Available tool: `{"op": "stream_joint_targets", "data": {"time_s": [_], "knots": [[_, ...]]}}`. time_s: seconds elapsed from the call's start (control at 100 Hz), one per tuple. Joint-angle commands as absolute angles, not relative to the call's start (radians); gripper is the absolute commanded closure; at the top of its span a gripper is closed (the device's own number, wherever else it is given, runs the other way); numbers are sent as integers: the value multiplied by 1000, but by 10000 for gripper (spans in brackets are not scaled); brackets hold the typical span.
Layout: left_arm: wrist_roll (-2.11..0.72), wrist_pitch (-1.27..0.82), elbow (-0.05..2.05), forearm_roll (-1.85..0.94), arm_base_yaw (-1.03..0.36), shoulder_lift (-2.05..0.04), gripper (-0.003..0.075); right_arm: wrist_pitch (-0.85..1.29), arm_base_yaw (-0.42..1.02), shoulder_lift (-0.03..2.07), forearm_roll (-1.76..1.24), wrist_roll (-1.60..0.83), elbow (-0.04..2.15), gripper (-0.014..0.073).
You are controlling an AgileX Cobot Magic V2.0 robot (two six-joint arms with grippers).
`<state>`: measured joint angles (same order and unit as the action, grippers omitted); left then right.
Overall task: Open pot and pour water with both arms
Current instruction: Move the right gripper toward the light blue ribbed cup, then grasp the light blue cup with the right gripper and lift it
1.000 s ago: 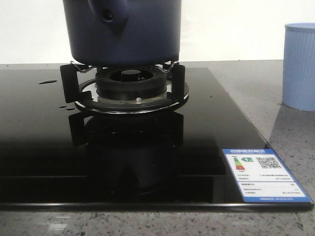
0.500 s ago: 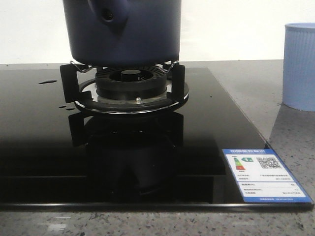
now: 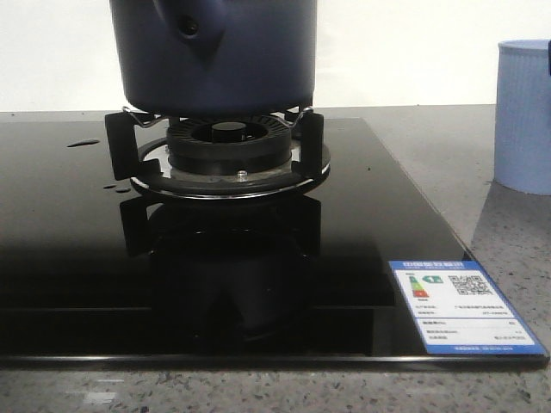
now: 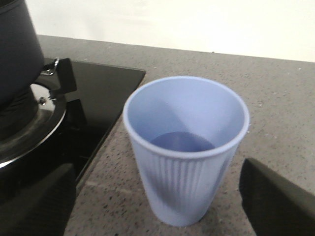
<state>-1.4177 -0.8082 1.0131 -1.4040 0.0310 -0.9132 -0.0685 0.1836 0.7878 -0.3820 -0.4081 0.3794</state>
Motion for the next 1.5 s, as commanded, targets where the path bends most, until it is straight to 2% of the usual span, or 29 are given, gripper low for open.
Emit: {"op": "stream_joint_targets", "data": {"time_s": [0.0,0.64,0.96,1.05,1.29,1.36,1.49], "knots": [[-1406,-781,1044,-1494,31,-900,446,-199,184,825,-382,-418,405,-16],[-1406,-778,1044,-1494,31,-900,446,-470,186,1081,-383,-285,407,-9],[-1406,-778,1044,-1494,31,-900,446,-488,186,1132,-346,-262,407,-1],[-1406,-778,1044,-1494,31,-900,446,-488,186,1132,-341,-262,407,65],[-1406,-778,1044,-1494,31,-900,446,-483,209,1106,-340,-262,407,377],[-1406,-778,1044,-1494,31,-900,446,-483,223,1088,-332,-262,407,424],[-1406,-778,1044,-1494,30,-900,446,-488,246,1046,-285,-262,414,433]]}}
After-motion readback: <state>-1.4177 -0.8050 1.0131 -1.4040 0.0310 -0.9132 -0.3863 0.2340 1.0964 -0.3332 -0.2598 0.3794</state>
